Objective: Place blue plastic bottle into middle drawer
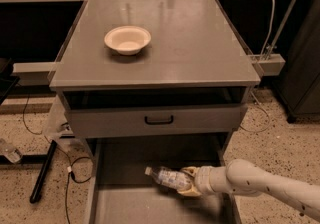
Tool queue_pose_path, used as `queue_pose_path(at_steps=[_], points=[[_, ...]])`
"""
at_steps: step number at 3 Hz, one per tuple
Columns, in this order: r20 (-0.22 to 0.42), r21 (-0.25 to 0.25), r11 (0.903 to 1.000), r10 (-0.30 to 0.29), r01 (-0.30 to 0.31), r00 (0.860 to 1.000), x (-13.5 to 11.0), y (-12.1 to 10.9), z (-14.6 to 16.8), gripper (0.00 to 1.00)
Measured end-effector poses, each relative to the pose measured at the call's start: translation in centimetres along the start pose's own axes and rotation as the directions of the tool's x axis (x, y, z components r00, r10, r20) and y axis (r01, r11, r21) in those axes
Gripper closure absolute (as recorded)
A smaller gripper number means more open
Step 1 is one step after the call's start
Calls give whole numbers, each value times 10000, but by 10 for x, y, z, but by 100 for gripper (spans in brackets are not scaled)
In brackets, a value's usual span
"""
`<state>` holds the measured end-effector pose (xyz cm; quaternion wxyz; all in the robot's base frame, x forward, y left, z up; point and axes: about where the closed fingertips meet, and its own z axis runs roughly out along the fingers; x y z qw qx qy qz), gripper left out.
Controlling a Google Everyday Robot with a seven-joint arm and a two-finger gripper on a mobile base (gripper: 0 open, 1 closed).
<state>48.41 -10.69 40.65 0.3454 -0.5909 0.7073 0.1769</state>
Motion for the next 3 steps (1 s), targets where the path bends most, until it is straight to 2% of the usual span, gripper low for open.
queue_pose_path(at_steps=[1,2,3], points=[[-19,83,9999,150,-150,9999,14,1,20,100],[-11,78,9998,166,-166,9999,14,2,21,81],[-11,78,9998,166,-166,9999,14,2,21,58]])
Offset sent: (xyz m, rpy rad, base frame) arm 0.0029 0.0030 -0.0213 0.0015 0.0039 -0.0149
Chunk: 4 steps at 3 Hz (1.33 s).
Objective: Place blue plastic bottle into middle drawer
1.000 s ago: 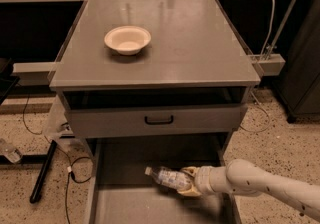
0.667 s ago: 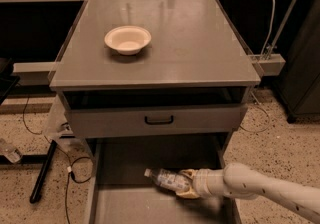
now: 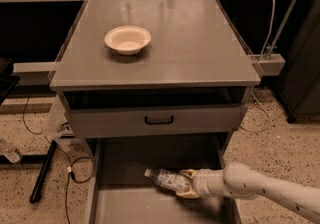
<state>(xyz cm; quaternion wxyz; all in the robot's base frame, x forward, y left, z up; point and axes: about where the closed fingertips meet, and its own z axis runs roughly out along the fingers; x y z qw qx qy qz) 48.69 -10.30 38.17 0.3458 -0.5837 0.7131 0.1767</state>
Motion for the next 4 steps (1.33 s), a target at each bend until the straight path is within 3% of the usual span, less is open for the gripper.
queue_pose_path(at_steps=[2,3,4], points=[[1,-1,10000,0,0,10000,0,0,0,12],[1,-1,10000,0,0,10000,0,0,0,0],[1,-2,10000,0,0,10000,0,0,0,0]])
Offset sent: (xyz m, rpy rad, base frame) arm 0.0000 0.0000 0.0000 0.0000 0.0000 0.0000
